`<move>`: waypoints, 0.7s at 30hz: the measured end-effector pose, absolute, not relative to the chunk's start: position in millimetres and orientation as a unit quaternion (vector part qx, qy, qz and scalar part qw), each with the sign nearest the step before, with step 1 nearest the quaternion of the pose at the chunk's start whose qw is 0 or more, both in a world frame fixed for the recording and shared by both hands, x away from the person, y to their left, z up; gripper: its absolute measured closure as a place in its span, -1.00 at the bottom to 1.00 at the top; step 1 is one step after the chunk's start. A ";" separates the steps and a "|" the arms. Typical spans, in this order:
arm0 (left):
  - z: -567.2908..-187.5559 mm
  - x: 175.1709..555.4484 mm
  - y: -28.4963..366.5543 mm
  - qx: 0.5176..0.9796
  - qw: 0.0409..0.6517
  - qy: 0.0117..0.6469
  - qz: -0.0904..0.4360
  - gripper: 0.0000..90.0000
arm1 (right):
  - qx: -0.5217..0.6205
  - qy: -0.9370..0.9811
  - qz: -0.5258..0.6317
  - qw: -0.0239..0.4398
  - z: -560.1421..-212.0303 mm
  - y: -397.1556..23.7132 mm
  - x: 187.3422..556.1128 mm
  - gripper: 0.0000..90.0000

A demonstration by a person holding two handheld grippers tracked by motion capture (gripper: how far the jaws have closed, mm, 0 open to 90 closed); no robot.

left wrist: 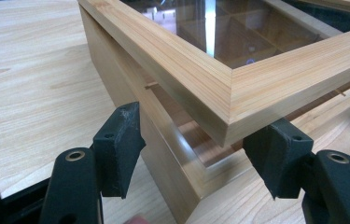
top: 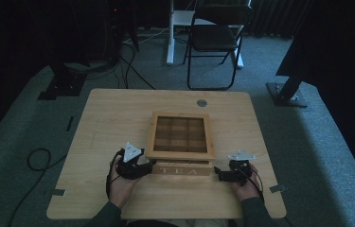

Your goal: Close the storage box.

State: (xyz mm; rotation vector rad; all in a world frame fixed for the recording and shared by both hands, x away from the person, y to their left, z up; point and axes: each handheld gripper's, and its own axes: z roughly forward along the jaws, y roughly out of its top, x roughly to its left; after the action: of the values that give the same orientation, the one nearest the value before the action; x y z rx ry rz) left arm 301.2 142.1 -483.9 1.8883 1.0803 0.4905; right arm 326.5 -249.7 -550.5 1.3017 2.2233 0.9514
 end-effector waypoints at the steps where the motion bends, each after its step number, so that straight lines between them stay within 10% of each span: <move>1: -484.8 300.9 142.0 0.760 0.440 0.435 0.197 -0.16 | 0.465 0.794 0.340 0.196 -550.5 -249.7 326.5 -0.74; 21: -501.5 290.9 142.3 0.775 0.428 0.430 0.177 -0.21 | 0.462 0.795 0.341 0.196 -550.5 -249.4 326.2 -0.74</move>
State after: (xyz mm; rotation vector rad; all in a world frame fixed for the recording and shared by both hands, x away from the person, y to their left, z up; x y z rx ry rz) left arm 290.9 142.3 -501.5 1.9365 1.0735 0.4416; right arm 326.2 -249.4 -550.5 1.2948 2.2276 0.9549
